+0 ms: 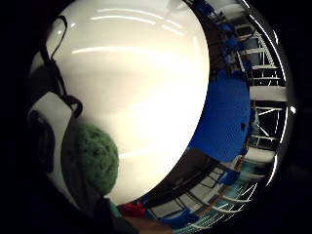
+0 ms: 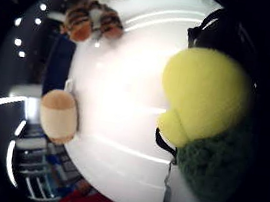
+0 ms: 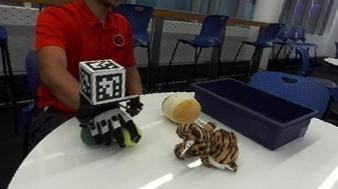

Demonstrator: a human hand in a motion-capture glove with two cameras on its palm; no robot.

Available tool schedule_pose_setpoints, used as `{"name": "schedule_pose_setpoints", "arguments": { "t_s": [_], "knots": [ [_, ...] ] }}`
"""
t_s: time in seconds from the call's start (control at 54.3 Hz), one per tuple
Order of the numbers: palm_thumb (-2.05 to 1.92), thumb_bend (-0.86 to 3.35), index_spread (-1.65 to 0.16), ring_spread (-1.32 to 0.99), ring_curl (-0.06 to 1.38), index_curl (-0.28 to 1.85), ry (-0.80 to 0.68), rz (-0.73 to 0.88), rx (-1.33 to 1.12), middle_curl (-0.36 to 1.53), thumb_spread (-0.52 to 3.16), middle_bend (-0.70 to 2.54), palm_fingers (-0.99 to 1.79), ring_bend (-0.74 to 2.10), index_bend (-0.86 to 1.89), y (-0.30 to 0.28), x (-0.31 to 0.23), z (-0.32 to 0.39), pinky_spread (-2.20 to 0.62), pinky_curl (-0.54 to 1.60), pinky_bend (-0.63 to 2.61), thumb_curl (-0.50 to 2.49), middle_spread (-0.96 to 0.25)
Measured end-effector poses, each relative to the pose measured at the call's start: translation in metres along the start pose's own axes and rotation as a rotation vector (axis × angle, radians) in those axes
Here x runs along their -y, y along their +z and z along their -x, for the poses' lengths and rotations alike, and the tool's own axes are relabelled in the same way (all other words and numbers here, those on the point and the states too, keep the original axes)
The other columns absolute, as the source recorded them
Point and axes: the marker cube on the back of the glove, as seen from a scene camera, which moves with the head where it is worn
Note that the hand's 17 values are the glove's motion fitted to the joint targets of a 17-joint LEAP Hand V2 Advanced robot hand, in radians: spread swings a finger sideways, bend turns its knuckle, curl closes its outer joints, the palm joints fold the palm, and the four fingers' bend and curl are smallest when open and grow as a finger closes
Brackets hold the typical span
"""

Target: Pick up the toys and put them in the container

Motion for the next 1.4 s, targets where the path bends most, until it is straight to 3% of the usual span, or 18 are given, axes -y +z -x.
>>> {"name": "schedule_pose_setpoints", "arguments": {
  "t_s": [0.239,0.387,0.552,0.81,1.013,1.086,1.123,1.197,1.399],
  "knots": [
    [0.69,0.18,-0.47,-0.5,0.56,0.24,-0.152,-0.094,0.001,0.59,0.78,0.73,0.93,1.22,0.41,-0.075,0.003,0.1,-0.4,0.53,1.26,0.79,-0.42],
    [0.69,0.18,-0.48,-0.5,0.58,0.26,-0.327,-0.175,-0.005,0.62,0.71,0.74,0.88,1.22,0.38,-0.139,0.022,0.203,-0.4,0.55,1.26,0.87,-0.43],
    [0.68,0.17,-0.49,-0.51,0.6,0.29,-0.502,-0.152,0.048,0.65,0.64,0.73,0.85,1.22,0.36,-0.175,0.032,0.319,-0.4,0.55,1.27,0.94,-0.44],
    [0.67,0.17,-0.5,-0.52,0.62,0.36,-0.583,-0.131,0.033,0.69,0.59,0.72,0.81,1.2,0.34,-0.164,0.04,0.461,-0.4,0.57,1.29,1.04,-0.45],
    [0.65,0.15,-0.52,-0.53,0.63,0.41,-0.611,-0.124,-0.082,0.71,0.58,0.69,0.73,1.17,0.32,-0.133,0.053,0.474,-0.4,0.55,1.24,1.1,-0.46],
    [0.51,0.06,-0.49,-0.52,0.62,0.42,-0.646,-0.042,-0.092,0.68,0.73,0.56,0.36,1.08,0.23,-0.126,0.05,0.468,-0.37,0.54,1.22,1.06,-0.45],
    [0.4,-0.01,-0.45,-0.47,0.6,0.41,-0.635,-0.014,-0.083,0.66,0.85,0.51,-0.07,0.98,0.15,-0.124,0.049,0.464,-0.29,0.54,1.13,0.98,-0.41],
    [0.21,-0.09,-0.39,-0.35,0.51,0.35,-0.656,-0.006,-0.038,0.6,0.96,0.41,-0.38,0.7,0.09,-0.124,0.046,0.452,-0.17,0.47,1.05,0.85,-0.31],
    [-0.08,-0.09,-0.32,-0.18,0.36,0.27,-0.55,-0.014,0.028,0.5,1.05,0.22,-0.3,0.38,0.08,-0.118,0.037,0.396,-0.01,0.35,0.81,0.61,-0.17]
  ]
}}
